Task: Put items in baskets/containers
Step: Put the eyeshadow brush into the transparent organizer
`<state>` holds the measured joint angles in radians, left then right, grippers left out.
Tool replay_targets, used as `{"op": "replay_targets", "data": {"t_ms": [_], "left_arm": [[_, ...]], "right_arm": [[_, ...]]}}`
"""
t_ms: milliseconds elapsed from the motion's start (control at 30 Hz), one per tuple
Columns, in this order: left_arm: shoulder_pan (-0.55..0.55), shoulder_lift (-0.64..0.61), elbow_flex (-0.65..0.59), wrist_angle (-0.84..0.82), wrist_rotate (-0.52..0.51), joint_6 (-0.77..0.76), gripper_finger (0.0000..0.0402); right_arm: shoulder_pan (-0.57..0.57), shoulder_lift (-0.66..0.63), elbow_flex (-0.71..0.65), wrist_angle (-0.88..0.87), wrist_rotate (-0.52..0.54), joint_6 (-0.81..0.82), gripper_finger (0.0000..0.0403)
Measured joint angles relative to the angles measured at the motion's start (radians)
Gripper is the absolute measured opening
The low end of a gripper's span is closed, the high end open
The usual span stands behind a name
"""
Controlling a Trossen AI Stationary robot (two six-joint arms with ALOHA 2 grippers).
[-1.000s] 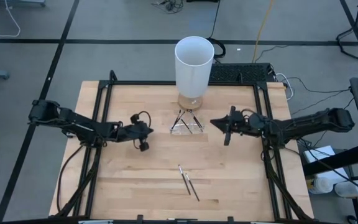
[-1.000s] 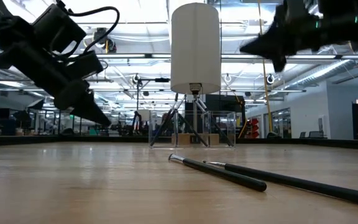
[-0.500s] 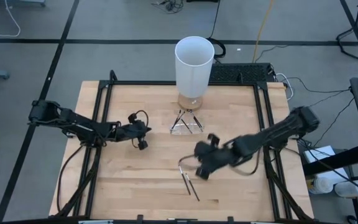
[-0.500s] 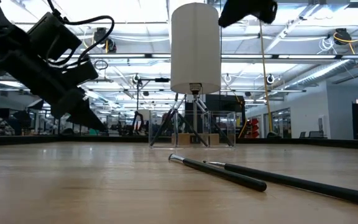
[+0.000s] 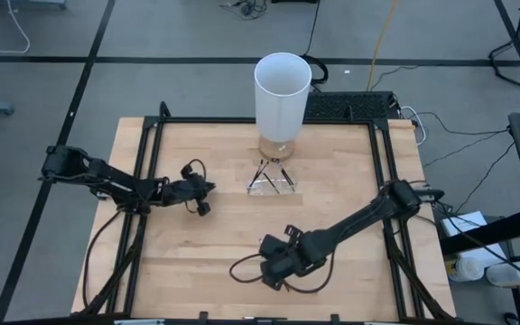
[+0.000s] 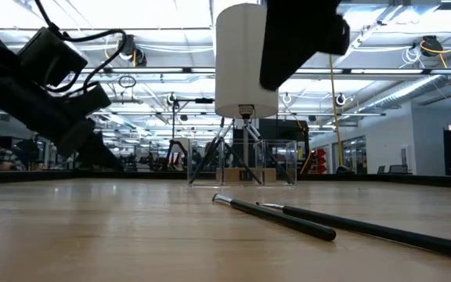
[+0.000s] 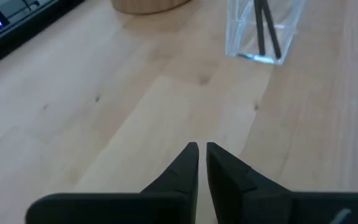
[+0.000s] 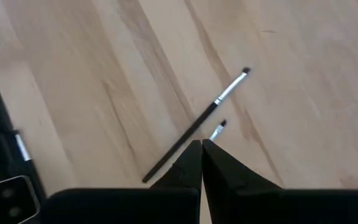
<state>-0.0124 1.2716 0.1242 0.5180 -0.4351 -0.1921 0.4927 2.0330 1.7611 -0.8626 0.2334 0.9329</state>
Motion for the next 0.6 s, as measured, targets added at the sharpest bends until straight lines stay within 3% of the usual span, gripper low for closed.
{"op": "replay_targets", "data": {"t_ms": [267,600], "left_arm": [[0.000,0.000,0.000,0.011,-0.003,0.042,0.0042],[0.000,0.000,0.000,0.000,0.035,0.002,0.0042]], "right_arm": [[-0.014,0.063,0.001,0.036,-0.002,-0.050,0.0012],[-0.049,0.093,-0.007,0.058,0.000,0.078,0.0122]]}}
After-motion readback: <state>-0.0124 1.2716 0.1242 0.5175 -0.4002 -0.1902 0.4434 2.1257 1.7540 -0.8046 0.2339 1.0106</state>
